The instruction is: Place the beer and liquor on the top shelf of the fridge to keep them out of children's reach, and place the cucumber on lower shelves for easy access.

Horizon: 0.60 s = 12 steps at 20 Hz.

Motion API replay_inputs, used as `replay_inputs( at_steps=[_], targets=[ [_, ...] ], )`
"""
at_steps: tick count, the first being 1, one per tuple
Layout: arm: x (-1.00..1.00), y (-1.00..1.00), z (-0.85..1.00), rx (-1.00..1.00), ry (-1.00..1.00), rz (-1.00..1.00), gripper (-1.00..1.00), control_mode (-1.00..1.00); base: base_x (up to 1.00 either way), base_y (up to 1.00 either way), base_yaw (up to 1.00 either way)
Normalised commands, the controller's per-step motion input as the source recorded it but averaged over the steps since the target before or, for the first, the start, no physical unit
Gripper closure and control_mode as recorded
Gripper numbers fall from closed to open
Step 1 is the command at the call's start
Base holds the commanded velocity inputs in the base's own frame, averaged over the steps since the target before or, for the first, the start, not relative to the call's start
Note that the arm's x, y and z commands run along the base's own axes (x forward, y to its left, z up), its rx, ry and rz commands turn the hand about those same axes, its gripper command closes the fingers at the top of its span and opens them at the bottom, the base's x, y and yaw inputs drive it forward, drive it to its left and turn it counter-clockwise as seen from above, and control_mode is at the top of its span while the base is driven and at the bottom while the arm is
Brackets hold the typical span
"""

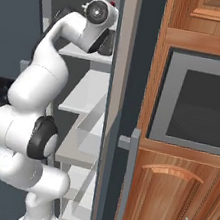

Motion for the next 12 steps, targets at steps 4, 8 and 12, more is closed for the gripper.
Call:
replay_inputs(
  at_steps=[4,8,12],
  targets=[
    [0.70,-0.25,0.00,0.00,0.02,0.00,1.00,-1.00,0.00,0.00,0.00],
    [0.65,-0.31,0.00,0.00,0.00,0.00,1.00,-1.00,0.00,0.00,0.00],
    [0.65,-0.32,0.00,0.00,0.00,0.00,1.00,-1.00,0.00,0.00,0.00]
  ],
)
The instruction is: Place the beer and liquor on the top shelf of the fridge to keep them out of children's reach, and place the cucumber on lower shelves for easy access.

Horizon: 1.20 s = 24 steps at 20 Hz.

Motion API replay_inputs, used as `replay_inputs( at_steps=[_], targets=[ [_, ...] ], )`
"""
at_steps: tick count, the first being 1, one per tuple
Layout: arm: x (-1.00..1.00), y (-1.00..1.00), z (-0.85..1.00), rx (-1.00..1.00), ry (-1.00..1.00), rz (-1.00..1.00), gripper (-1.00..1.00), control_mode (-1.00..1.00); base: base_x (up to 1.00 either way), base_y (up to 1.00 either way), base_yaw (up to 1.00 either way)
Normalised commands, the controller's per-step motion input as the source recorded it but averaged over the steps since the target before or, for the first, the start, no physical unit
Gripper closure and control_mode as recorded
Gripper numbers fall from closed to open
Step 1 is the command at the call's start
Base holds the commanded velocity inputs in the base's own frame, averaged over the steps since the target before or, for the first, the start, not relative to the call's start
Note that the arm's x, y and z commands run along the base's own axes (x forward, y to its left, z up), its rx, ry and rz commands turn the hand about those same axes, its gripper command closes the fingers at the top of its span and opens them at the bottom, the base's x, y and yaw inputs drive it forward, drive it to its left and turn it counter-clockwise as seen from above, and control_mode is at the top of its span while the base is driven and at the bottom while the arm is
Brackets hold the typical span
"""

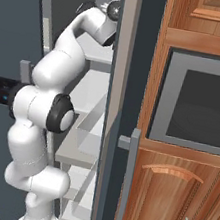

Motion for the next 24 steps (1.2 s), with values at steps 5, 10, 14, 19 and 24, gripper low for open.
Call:
replay_inputs(
  at_steps=[5,10,14,19,24],
  targets=[
    [0.59,-0.23,-0.06,-0.02,0.03,0.00,1.00,-1.00,0.00,0.00,0.00],
    [0.47,-0.03,-0.29,-0.08,0.09,0.00,1.00,-1.00,0.00,0.00,0.00],
    [0.46,0.00,-0.19,-0.08,0.09,0.00,1.00,-1.00,0.00,0.00,0.00],
    [0.44,0.00,-0.20,-0.03,0.02,0.00,1.00,-1.00,0.00,0.00,0.00],
    [0.14,-0.04,-0.28,0.00,-0.08,0.00,-1.00,-1.00,0.00,0.00,0.00]
  ],
)
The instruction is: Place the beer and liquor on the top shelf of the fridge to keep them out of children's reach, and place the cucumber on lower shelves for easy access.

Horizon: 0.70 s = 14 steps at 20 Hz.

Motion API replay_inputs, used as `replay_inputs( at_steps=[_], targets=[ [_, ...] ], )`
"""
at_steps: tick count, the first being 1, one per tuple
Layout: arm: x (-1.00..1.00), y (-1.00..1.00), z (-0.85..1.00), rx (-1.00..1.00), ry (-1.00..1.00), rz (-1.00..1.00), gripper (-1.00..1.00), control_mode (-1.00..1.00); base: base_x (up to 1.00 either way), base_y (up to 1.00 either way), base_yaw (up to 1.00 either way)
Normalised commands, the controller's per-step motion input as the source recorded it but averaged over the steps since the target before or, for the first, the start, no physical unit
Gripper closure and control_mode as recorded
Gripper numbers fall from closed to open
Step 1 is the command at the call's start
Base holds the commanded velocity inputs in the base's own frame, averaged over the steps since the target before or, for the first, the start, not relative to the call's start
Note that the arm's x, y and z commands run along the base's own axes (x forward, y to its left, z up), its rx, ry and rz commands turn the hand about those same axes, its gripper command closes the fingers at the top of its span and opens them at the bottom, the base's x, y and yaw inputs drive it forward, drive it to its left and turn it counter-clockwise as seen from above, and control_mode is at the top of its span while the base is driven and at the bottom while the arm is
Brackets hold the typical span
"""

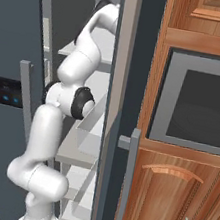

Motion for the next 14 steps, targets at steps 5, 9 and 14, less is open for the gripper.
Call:
replay_inputs(
  at_steps=[5,9,14],
  targets=[
    [-0.04,-0.07,-0.26,0.00,-0.22,0.00,-1.00,-1.00,0.00,0.00,0.00],
    [-0.12,0.00,-0.23,0.00,-0.27,0.00,-1.00,-1.00,0.00,0.00,0.00],
    [-0.22,0.00,-0.27,0.00,-0.18,0.00,-1.00,-1.00,0.00,0.00,0.00]
  ],
)
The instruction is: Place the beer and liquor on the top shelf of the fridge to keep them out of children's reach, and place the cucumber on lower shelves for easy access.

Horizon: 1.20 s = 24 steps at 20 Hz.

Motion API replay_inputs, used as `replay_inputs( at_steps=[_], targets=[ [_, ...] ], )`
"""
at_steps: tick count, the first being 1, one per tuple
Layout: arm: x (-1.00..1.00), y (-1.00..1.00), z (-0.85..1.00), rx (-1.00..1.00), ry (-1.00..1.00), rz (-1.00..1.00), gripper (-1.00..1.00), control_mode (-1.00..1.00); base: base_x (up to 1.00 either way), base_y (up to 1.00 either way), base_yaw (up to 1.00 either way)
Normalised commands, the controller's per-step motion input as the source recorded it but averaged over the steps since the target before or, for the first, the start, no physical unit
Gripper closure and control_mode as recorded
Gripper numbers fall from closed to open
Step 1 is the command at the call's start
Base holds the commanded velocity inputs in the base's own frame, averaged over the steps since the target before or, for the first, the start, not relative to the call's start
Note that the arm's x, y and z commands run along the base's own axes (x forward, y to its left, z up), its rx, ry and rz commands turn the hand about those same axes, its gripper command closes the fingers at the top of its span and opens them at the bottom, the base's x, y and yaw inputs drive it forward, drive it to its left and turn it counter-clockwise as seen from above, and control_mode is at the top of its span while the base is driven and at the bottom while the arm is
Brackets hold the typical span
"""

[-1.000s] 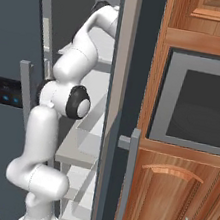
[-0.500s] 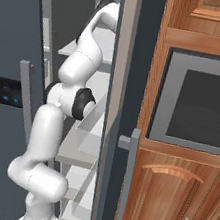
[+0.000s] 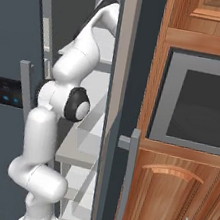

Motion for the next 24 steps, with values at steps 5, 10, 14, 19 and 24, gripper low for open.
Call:
replay_inputs(
  at_steps=[5,10,14,19,24],
  targets=[
    [-0.38,0.04,-0.36,-0.07,-0.03,0.00,-1.00,-1.00,0.00,0.00,0.00],
    [-0.55,0.05,-0.03,-0.09,0.02,0.00,-1.00,-1.00,0.00,0.00,0.00],
    [-0.87,0.02,0.07,-0.12,0.08,0.00,-1.00,-1.00,0.00,0.00,0.00],
    [-0.99,0.07,0.03,-0.16,0.18,0.00,-1.00,-1.00,0.00,0.00,0.00],
    [-0.98,0.64,-0.12,-0.13,0.08,-0.04,-1.00,-1.00,0.00,0.00,0.00]
  ],
)
